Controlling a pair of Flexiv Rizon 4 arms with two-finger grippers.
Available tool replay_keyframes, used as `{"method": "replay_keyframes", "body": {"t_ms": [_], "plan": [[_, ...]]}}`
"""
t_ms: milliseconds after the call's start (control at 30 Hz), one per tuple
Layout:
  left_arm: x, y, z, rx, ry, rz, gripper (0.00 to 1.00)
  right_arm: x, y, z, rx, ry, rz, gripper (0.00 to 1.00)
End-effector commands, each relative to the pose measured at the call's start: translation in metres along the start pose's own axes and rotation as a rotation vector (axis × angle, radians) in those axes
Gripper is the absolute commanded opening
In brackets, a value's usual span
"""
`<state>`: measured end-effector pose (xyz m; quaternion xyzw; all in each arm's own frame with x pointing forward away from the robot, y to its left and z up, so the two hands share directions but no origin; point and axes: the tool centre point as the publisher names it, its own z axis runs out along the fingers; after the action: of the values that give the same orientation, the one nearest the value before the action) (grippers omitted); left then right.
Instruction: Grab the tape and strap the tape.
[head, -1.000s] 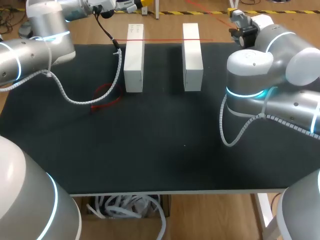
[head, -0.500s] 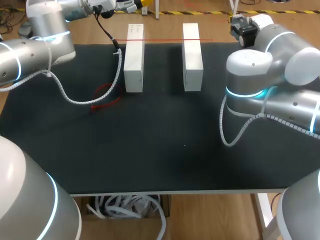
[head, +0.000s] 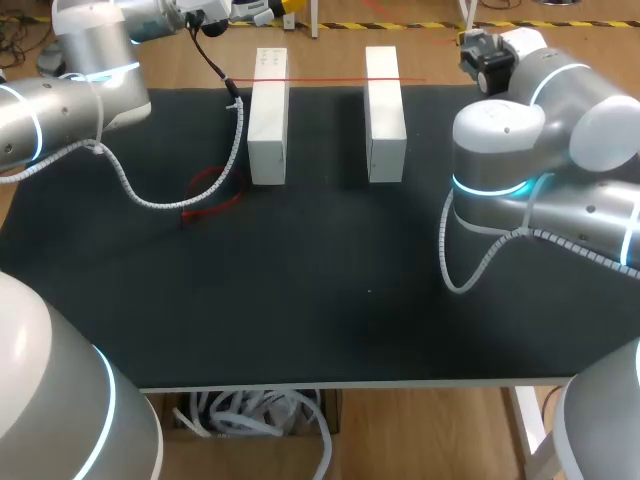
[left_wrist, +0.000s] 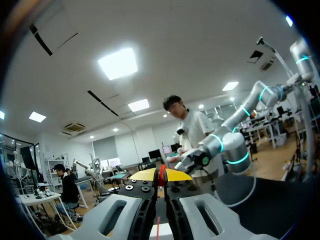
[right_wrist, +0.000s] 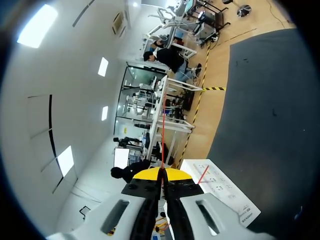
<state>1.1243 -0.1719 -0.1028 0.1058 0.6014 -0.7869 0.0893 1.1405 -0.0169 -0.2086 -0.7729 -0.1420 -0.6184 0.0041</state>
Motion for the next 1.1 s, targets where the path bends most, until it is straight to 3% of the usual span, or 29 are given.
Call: {"method": "replay_keyframes", "body": {"t_ms": [33,67,133,200,233,267,700,733,800,867,1000,1100], "plan": [[-0.0005,0.0015,0.0,0.004,0.001,0.002,0.0,-0.0006,0.0,0.0019,0.002,0.005,-0.006,0.14],[-0.0005,0.0015,0.0,0.004,0.001,0.002,0.0,-0.0004,-0.0003,0.0021,0.001,0.005,-0.009,0.09],[-0.0005,0.0015,0.0,0.004,0.001,0.002,0.0,-0.0002,-0.0008,0.0024,0.0,0.004,-0.015,0.13],[-0.0005,0.0015,0.0,0.004,0.001,0.002,0.0,-0.0002,-0.001,0.0025,-0.002,0.003,-0.016,0.09],[-0.0005,0.0015,0.0,0.004,0.001,0.002,0.0,0.0,-0.0012,0.0027,-0.002,0.003,-0.017,0.01],[-0.0005,0.0015,0.0,0.004,0.001,0.002,0.0,0.0002,-0.0014,0.0028,-0.002,0.004,-0.019,0.0],[-0.0005,0.0015,0.0,0.004,0.001,0.002,0.0,0.0004,-0.002,0.0033,-0.003,0.003,-0.021,0.0],[-0.0005,0.0015,0.0,0.004,0.001,0.002,0.0,0.0004,-0.0021,0.0033,-0.003,0.004,-0.021,0.08],[-0.0005,0.0015,0.0,0.004,0.001,0.002,0.0,0.0004,-0.0022,0.0032,-0.003,0.004,-0.023,0.36],[-0.0005,0.0015,0.0,0.004,0.001,0.002,0.0,0.0005,-0.0023,0.0033,-0.003,0.005,-0.023,0.32],[-0.0005,0.0015,0.0,0.004,0.001,0.002,0.0,0.0004,-0.0024,0.0034,-0.005,0.003,-0.029,0.39],[-0.0005,0.0015,0.0,0.004,0.001,0.002,0.0,0.0003,-0.0026,0.0034,-0.006,0.003,-0.03,0.39]]}}
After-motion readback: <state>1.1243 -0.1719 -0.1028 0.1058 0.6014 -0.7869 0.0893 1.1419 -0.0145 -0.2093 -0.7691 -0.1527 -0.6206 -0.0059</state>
